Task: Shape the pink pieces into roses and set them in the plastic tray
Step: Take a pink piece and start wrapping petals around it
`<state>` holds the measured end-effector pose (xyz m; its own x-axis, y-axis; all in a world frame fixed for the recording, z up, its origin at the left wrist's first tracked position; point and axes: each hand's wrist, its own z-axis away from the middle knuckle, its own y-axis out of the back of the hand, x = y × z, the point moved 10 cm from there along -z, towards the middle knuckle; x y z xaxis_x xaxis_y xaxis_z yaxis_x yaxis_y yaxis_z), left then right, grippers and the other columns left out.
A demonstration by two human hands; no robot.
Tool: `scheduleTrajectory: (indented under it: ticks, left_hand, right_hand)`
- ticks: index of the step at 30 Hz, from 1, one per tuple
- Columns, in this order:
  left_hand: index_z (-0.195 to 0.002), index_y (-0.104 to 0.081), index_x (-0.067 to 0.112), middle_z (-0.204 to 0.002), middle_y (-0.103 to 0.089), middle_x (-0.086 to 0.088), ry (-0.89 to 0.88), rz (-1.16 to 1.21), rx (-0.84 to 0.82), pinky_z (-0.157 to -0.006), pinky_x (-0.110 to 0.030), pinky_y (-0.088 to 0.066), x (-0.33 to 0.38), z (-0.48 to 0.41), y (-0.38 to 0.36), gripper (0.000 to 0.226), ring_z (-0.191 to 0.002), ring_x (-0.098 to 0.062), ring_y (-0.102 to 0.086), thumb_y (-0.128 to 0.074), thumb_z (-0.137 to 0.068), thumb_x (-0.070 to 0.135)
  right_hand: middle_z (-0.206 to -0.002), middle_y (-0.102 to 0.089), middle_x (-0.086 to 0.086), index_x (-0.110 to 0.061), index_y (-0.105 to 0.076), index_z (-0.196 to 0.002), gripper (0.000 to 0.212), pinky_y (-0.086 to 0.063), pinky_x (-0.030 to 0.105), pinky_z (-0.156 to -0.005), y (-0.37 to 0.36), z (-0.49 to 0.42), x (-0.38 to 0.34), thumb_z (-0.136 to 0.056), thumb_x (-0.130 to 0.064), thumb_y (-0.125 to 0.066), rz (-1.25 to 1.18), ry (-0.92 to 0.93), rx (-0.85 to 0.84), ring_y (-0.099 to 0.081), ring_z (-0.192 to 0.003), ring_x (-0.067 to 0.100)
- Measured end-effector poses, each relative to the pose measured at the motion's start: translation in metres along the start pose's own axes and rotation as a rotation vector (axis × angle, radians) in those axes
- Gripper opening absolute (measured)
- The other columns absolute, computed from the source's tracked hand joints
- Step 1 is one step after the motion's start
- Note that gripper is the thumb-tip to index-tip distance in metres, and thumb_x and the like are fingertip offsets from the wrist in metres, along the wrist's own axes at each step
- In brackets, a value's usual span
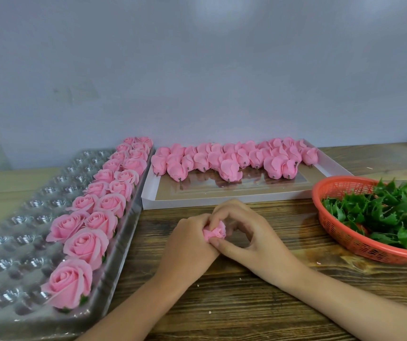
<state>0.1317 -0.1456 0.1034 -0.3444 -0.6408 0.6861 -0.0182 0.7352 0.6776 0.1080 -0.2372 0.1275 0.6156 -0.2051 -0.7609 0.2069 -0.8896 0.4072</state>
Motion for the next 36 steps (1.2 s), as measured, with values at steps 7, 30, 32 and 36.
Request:
scheduleTrajectory:
  ticks: [7,30,32,36]
  left_hand:
    - [-0.081,-0.059,0.032,-0.071,-0.062,0.012,-0.057,-0.119,0.020,-0.055,-0.016,-0.040,0.007,0.004,0.000,0.007,-0.065,-0.002,-0.058,-0.061,-0.087,0.034]
    - [-0.091,-0.044,0.037,-0.078,-0.060,0.013,-0.007,-0.067,0.063,-0.054,-0.017,-0.039,-0.006,0.001,0.002,0.029,-0.069,-0.002,-0.058,-0.070,-0.080,0.044]
    - [-0.086,-0.044,0.037,-0.077,-0.060,0.011,-0.002,-0.082,0.062,-0.053,-0.019,-0.038,-0.007,0.001,0.001,0.027,-0.068,-0.004,-0.057,-0.069,-0.080,0.043]
    - [-0.078,-0.056,0.030,-0.068,-0.060,0.010,-0.010,-0.095,0.038,-0.054,-0.023,-0.043,-0.006,-0.001,-0.002,0.013,-0.063,-0.005,-0.057,-0.067,-0.082,0.036]
  right_hand:
    - [-0.090,-0.060,-0.011,-0.029,-0.059,-0.098,0.023,-0.049,0.036,-0.065,0.003,0.001,0.008,-0.081,-0.036,-0.072,0.006,-0.084,0.051,-0.055,-0.071,0.011]
    - [-0.096,-0.058,-0.008,-0.032,-0.068,-0.095,0.023,-0.054,0.041,-0.080,0.007,0.000,0.015,-0.075,-0.043,-0.074,0.034,-0.108,0.103,-0.061,-0.083,0.017]
    - [-0.096,-0.059,-0.007,-0.031,-0.068,-0.094,0.023,-0.054,0.042,-0.080,0.007,0.000,0.016,-0.075,-0.043,-0.074,0.025,-0.111,0.101,-0.062,-0.083,0.018]
    - [-0.095,-0.060,-0.009,-0.032,-0.069,-0.092,0.016,-0.054,0.036,-0.082,0.006,0.000,0.014,-0.079,-0.032,-0.078,0.028,-0.100,0.077,-0.062,-0.088,0.016]
